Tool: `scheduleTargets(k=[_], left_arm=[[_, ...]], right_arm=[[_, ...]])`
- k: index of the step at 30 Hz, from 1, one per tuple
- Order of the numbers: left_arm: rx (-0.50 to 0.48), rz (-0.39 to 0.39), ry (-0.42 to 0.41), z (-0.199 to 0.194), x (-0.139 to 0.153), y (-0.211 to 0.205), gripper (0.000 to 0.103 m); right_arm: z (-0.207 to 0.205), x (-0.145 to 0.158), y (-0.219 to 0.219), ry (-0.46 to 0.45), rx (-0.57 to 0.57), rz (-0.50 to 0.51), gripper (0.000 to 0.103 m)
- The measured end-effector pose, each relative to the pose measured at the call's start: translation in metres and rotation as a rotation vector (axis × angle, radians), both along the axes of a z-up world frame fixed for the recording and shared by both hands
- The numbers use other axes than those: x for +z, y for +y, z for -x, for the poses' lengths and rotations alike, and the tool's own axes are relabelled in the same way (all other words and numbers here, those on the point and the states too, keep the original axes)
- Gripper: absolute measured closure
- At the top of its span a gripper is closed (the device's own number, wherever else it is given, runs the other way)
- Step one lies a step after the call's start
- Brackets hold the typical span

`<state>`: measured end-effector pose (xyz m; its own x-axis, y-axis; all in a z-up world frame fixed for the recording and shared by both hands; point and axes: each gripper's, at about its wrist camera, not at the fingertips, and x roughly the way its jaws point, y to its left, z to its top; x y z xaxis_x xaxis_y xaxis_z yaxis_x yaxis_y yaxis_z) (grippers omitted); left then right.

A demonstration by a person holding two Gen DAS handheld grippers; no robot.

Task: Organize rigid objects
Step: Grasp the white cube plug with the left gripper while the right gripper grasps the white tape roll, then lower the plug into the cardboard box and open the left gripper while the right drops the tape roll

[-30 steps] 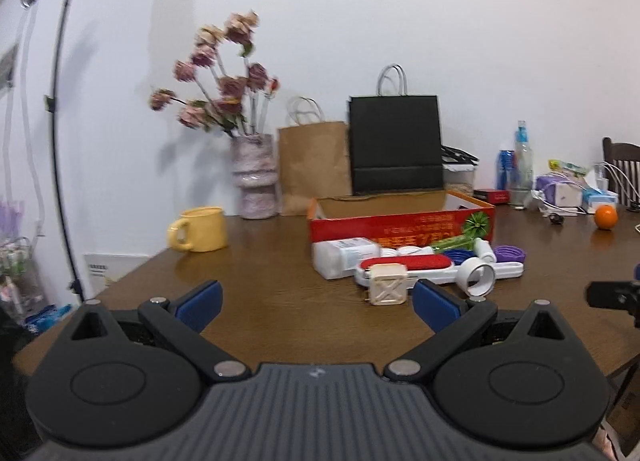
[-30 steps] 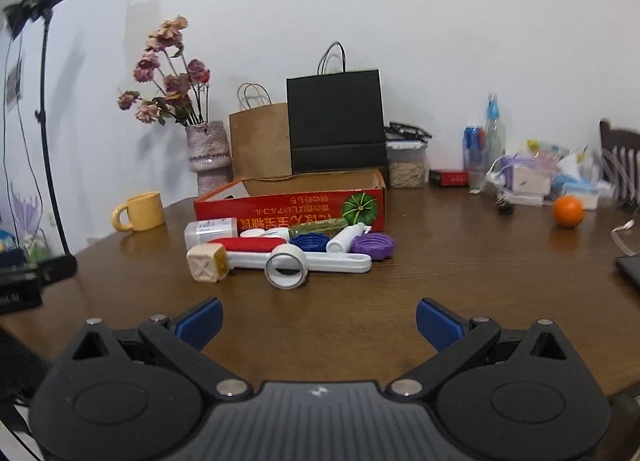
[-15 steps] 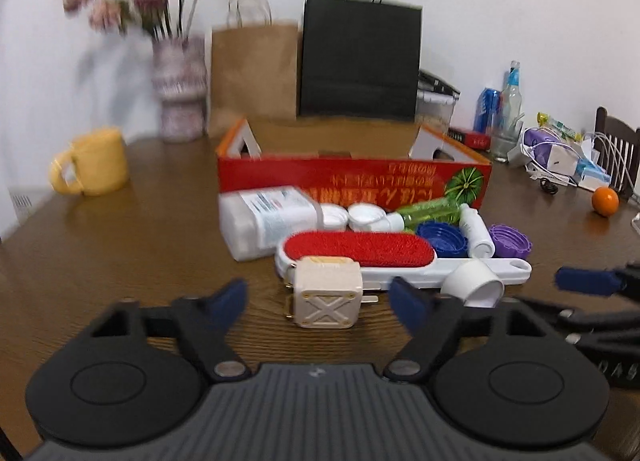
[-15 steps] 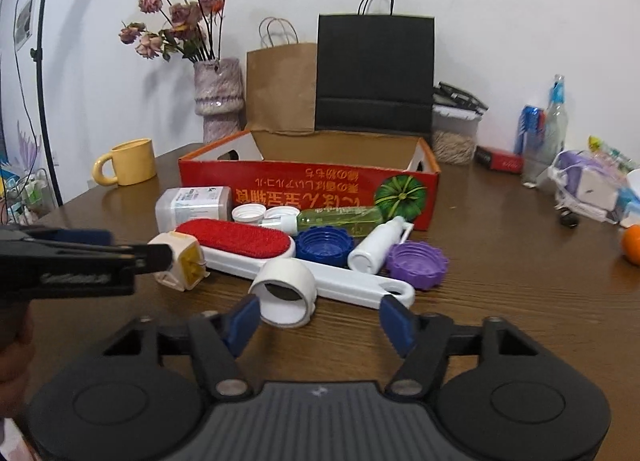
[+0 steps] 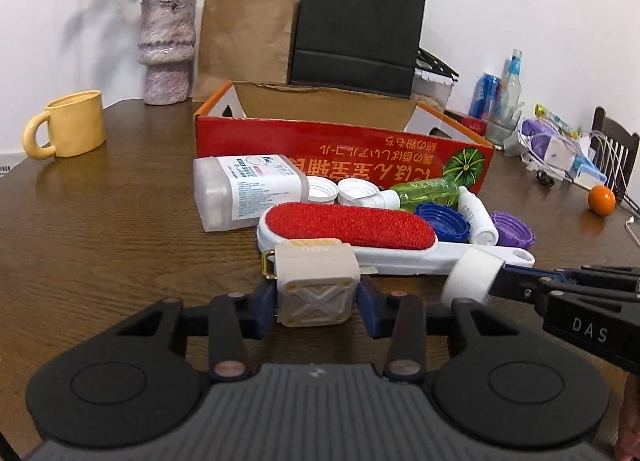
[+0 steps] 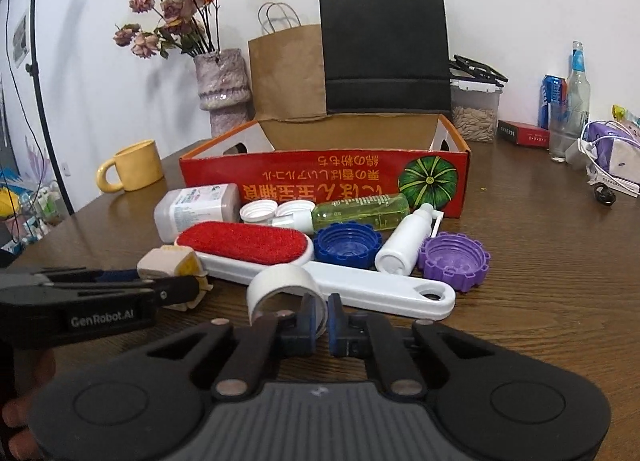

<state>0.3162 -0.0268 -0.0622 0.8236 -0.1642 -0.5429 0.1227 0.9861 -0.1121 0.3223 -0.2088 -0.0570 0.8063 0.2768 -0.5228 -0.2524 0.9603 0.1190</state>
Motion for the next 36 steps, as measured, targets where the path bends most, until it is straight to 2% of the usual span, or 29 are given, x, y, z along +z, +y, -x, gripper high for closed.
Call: scheduleTargets(k=[4,8,10,13,15,20,27,36], left_arm=[[0.012,0.011,-0.024,0.028,0.009,0.002,0.061],[0.015,-0.012,-0.108,0.088,0.028,0.000,0.061],[0.014,-0.014,-0.131,0.118,0.037,-0.001,0.061],[0.027,-0.028,-0.154,0.161,0.046,-0.003,0.061],[0.032,-0.041,-0.187,0.188,0.050,-0.005,0.061],[0.016,-0.055,-0.253,0.233,0.058,-0.008,0.061],[0.004,-0.058,-0.324,0.254,0.071,-0.013,0.061],[0.017,-0.068,-0.325,0.233,0.073,-0.011,0.061]], right_arm=[[0.024,0.010,-0.006,-0.050,-0.025,-0.011,0.100],[0.070,0.021,-0.014,-0.113,-0.053,-0.020,0.100],[0.098,0.026,-0.017,-0.150,-0.088,-0.003,0.100],[0.140,0.031,-0.025,-0.174,-0.102,-0.054,0.100],[0.167,0.034,-0.028,-0.198,-0.113,-0.047,0.100],[0.215,0.040,-0.033,-0.245,-0.118,-0.052,0.100],[0.240,0.045,-0.034,-0.279,-0.129,-0.057,0.100],[0.221,0.047,-0.035,-0.283,-0.134,-0.039,0.100]])
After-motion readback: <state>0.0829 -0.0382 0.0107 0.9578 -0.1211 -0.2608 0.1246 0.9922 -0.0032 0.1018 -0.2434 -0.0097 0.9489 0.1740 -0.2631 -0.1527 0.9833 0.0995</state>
